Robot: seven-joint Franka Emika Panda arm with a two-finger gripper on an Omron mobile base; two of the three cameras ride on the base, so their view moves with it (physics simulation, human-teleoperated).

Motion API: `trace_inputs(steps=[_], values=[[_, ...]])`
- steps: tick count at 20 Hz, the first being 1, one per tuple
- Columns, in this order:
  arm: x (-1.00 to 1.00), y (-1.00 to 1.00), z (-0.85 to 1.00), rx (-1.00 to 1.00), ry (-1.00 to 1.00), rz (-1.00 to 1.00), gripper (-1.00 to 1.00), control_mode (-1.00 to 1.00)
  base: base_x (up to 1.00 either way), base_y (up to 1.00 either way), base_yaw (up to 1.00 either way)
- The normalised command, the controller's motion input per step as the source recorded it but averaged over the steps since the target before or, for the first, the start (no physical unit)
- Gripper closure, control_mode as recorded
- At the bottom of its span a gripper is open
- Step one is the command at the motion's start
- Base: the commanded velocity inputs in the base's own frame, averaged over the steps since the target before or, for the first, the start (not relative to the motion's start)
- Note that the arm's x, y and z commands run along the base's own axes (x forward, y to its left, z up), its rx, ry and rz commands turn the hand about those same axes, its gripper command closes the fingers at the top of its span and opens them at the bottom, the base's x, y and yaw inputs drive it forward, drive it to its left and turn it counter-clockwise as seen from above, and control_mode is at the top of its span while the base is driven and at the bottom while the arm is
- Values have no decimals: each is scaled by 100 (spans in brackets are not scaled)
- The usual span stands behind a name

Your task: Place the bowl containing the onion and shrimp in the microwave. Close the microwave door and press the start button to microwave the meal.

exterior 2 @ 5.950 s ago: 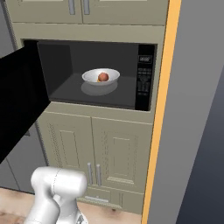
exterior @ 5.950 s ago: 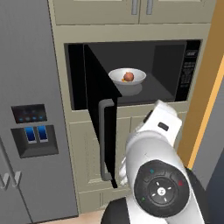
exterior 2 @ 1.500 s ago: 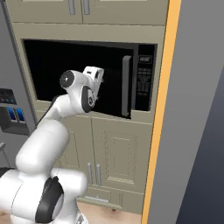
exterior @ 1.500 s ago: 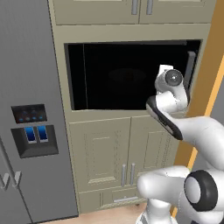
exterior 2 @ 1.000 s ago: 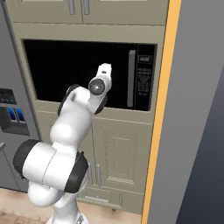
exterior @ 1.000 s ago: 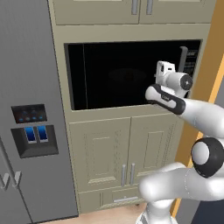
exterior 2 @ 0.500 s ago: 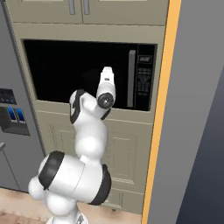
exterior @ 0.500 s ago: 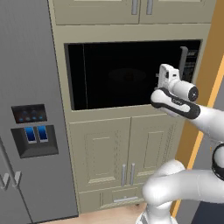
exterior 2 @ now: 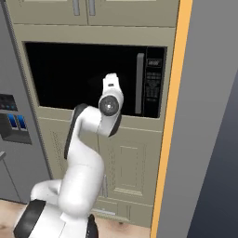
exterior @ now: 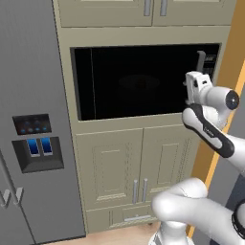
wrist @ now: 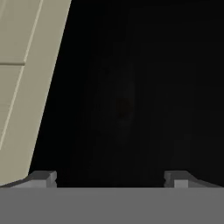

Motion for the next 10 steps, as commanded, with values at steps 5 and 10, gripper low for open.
trace_inputs(steps=[5,10], values=[[-68,-28,14,-10,18,-1,-100,-100,0,0,0],[-30,-43,-3,0,-1,-12,-100,-100,0,0,0]])
